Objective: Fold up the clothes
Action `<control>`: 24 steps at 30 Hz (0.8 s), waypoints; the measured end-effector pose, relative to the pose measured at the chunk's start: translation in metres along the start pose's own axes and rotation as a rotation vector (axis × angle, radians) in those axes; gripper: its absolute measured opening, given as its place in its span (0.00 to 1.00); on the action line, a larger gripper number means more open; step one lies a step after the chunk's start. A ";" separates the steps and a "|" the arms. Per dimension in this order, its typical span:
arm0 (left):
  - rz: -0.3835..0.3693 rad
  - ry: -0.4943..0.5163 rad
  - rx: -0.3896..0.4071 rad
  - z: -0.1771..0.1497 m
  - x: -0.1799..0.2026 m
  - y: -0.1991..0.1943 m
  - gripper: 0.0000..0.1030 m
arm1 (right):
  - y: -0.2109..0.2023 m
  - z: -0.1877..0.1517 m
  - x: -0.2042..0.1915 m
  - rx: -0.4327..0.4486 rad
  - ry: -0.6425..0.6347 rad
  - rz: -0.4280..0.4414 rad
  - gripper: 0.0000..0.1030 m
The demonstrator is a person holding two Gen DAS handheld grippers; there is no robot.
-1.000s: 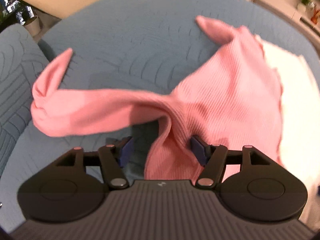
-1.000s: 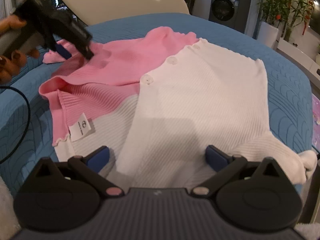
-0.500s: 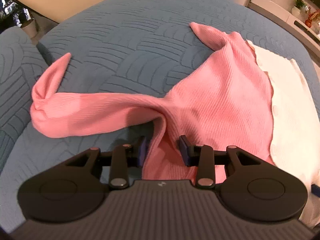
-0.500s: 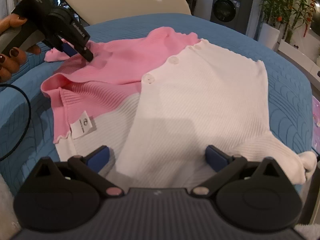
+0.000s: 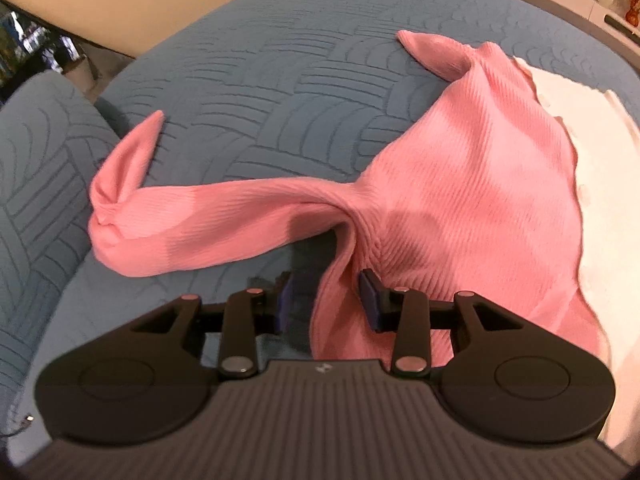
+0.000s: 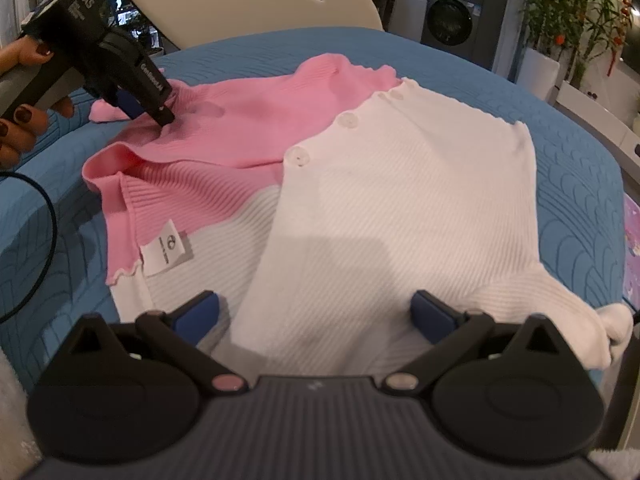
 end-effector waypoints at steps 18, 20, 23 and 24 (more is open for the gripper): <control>0.274 -0.158 -0.094 -0.023 -0.073 -0.009 0.25 | 0.000 -0.001 -0.001 0.005 -0.005 -0.004 1.00; 0.282 -0.176 -0.065 -0.022 -0.074 -0.020 0.25 | 0.000 -0.001 0.000 0.004 -0.006 -0.003 1.00; 0.325 -0.182 0.006 -0.017 -0.077 -0.037 0.25 | -0.002 -0.001 -0.001 0.004 -0.007 -0.003 1.00; 0.388 -0.163 0.065 -0.009 -0.083 -0.047 0.25 | -0.002 0.000 -0.002 0.004 -0.007 -0.003 1.00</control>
Point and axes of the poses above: each gripper's, at about its wrist camera, not at the fingertips, and y roughly the way its jaws point, x to its right, z to its top, the point moved 9 cm from there along y, roughly the way its jaws point, and after that the axes turned 14 degrees about x, right-handed, at the moved point
